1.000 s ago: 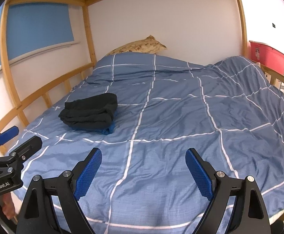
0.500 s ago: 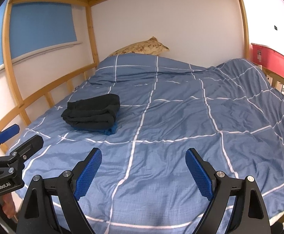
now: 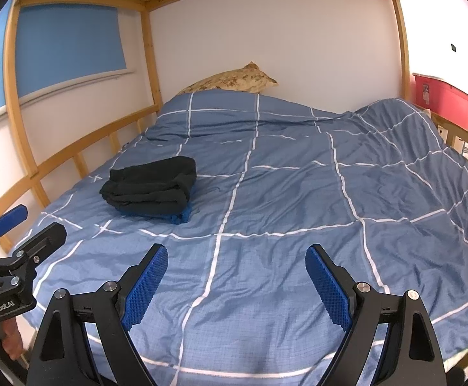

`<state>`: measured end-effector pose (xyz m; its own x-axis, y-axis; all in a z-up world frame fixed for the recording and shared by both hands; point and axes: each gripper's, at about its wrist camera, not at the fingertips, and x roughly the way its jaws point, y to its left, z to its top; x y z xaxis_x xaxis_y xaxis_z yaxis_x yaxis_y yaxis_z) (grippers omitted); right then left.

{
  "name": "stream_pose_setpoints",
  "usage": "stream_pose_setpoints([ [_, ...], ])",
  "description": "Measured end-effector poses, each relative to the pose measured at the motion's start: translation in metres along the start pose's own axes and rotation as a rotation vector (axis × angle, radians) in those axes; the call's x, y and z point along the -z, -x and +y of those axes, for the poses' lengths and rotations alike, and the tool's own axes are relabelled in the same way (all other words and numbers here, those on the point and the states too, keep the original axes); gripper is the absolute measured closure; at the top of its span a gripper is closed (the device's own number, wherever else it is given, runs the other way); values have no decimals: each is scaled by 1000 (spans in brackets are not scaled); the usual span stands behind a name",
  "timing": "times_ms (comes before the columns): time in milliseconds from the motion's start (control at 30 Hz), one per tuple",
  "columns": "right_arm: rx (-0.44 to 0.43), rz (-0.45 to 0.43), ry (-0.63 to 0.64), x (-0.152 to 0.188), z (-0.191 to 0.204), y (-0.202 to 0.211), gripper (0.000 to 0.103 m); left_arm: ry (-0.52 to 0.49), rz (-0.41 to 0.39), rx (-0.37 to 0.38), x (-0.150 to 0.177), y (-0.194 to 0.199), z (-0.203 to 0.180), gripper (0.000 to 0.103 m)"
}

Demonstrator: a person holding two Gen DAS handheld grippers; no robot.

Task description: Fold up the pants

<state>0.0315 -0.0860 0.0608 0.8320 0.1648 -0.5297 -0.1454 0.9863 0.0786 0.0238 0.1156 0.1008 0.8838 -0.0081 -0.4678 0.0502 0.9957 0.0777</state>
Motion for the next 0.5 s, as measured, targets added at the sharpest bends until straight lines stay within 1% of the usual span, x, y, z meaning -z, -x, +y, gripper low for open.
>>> stream_pose_setpoints([
  [500,2,-9,9,-1,0,1,15,2,-3,-6,0,1,2,0],
])
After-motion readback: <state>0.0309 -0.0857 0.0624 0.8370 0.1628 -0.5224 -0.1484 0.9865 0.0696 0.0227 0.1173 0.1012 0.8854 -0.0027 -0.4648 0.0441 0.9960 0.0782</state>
